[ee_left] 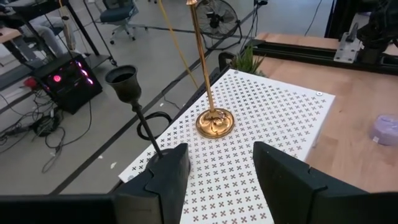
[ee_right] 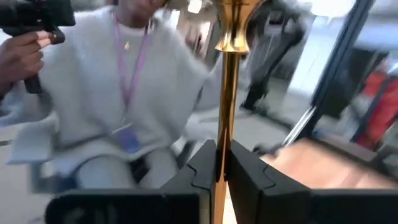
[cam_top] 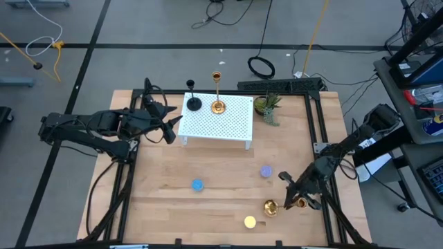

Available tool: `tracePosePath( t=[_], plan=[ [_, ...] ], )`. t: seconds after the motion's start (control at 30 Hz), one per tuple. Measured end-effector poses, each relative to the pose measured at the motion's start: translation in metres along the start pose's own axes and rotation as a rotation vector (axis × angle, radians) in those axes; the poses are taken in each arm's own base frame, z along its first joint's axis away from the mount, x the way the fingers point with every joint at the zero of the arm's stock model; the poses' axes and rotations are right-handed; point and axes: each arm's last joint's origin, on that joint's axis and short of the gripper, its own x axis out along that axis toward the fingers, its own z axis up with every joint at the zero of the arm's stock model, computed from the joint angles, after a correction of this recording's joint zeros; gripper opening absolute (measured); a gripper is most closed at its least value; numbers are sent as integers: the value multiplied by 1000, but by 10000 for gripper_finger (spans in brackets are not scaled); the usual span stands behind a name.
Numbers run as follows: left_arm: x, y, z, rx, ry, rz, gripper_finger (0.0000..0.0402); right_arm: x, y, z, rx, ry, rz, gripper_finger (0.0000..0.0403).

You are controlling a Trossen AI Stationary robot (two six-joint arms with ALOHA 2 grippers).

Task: Pick & Place candle stick holders
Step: Put the gold candle holder on the shelf

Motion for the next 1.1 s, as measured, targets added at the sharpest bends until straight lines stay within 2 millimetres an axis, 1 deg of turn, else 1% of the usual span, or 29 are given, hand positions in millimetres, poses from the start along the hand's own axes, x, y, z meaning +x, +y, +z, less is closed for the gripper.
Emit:
tracePosePath(
  t=[0.07, 0.13, 0.2, 0.27, 0.4, 0.47, 0.53, 0.6, 0.7, 0.87, 0.97, 1.1],
  plan=[
    [0, 0, 0, 20, 0, 0, 189, -1, -5, 7, -38, -68, -86, 12],
    [0, 0, 0, 35, 0, 1, 189, 1, -13, 16, -43, -119, -216, 12],
    [0, 0, 0, 46, 0, 1, 189, 4, -24, 25, -27, -140, -354, 13],
    [0, 0, 0, 59, 1, 1, 189, 12, -36, 35, -25, -141, -457, 13],
    [0, 0, 0, 86, 1, 1, 189, 32, -69, 56, 6, -157, -587, 13],
    [0, 0, 0, 93, 2, 1, 189, 40, -87, 68, 1, -136, -676, 13],
    [0, 0, 0, 95, 3, 1, 189, 44, -106, 77, -16, -75, -773, 13],
    [0, 0, 0, 95, 3, 1, 189, 45, -125, 85, 4, -23, -871, 13],
    [0, 0, -1, 99, 8, 2, 189, 41, -152, 100, -7, 22, -997, 13],
    [0, 1, -3, 114, 28, 3, 189, 20, -190, 115, -36, 82, -1150, 13],
    [0, 1, -3, 116, 30, 3, 189, 3, -206, 115, -46, 102, -1236, 13],
    [0, 1, -3, 131, 30, 3, 189, -22, -224, 109, -13, 137, -1343, 13]
  ],
)
